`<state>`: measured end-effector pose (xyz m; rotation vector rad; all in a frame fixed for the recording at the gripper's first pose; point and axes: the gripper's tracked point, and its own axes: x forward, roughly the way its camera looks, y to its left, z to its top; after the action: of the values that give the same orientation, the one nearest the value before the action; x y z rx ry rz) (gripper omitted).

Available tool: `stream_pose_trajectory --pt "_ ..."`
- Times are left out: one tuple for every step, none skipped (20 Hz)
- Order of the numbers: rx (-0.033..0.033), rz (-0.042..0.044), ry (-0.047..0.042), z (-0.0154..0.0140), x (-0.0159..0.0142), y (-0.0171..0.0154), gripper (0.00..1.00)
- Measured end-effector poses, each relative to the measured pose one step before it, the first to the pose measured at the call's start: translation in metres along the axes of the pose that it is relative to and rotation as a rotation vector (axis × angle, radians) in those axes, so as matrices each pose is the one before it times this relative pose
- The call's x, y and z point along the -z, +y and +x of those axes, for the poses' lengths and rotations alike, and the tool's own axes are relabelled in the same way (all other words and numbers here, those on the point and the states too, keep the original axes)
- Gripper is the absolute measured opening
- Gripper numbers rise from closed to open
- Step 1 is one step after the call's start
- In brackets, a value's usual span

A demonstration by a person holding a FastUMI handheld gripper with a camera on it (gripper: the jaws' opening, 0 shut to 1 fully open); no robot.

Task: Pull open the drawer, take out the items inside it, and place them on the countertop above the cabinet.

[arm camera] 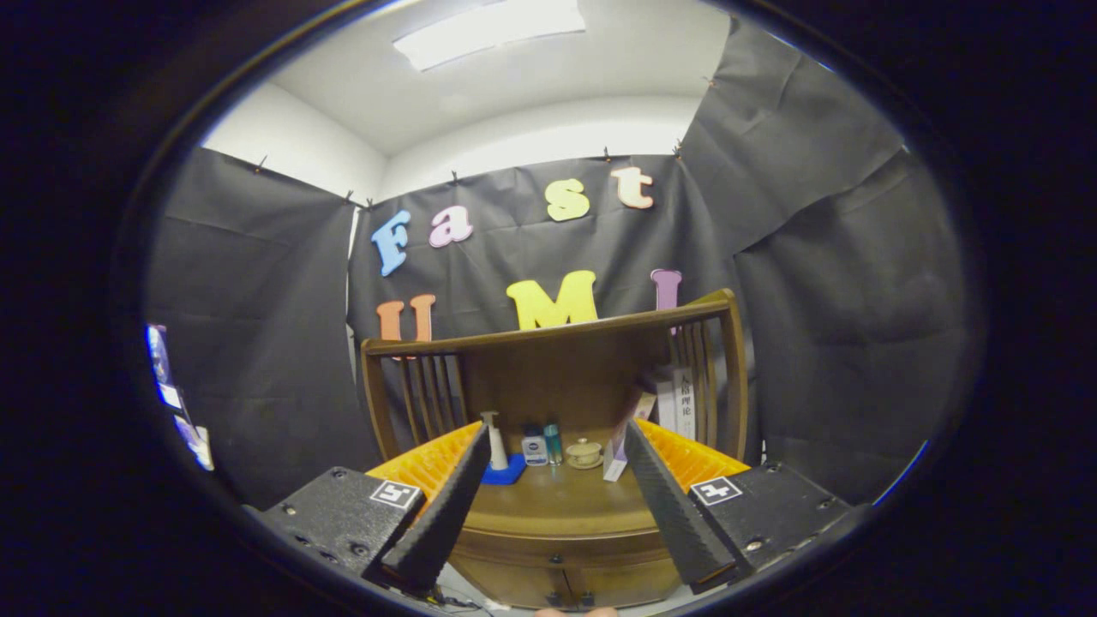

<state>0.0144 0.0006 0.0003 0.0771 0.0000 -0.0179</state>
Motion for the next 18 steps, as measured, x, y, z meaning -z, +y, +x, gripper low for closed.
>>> stream_pose_trajectory --pt "0.00064 -0.00216 -0.00222 0.00068 -0.00061 -0.00004 1.00" --pt "0.00076 -0.00166 0.00109 0.00083 -0.00077 0.00066 0.99" --pt "-0.00408 -0.00674 -0.00129 0.00079 -0.00009 0.00081 0.99" --pt "0.00338 -0.00482 -0.00386 0.00076 -0.00197 -0.00020 0.99" --pt "0.01130 -0.00428 0.00098 0.00160 0.00082 -0.00319 0.99" --pt "0.01173 -0.00242 0.00447 0.00122 0.00170 -0.00189 0.99" --pt "-0.00287 0.00302 -0.00314 0.00090 0.00091 0.00199 0.99" --pt "-0.01351 0.00595 -0.00245 0.00085 0.00064 0.00488 0.99" --pt "-0.01526 0.00859 -0.00140 0.00077 0.00320 0.00331 0.99" --pt "-0.01169 0.00555 0.00099 0.00094 0.00357 0.00300 0.97" --pt "-0.01015 0.00358 0.00374 0.00258 0.00744 0.00127 0.97" --pt "-0.00350 0.00007 0.00679 0.00327 0.00642 0.00059 0.97" --pt "0.00278 -0.00039 0.01120 0.00386 0.00918 -0.00063 0.97" --pt "0.00422 -0.00408 0.00797 0.00394 0.00816 -0.00006 0.97" --pt "0.00553 -0.00674 0.01154 0.00484 0.01071 -0.00087 0.97" --pt "-0.00170 -0.00450 0.00813 0.00480 0.00982 0.00189 0.97" --pt "-0.00384 -0.00052 0.00848 0.00556 0.01289 0.00287 0.97" --pt "-0.00464 0.00478 0.01227 0.00593 0.01164 0.00249 0.97"
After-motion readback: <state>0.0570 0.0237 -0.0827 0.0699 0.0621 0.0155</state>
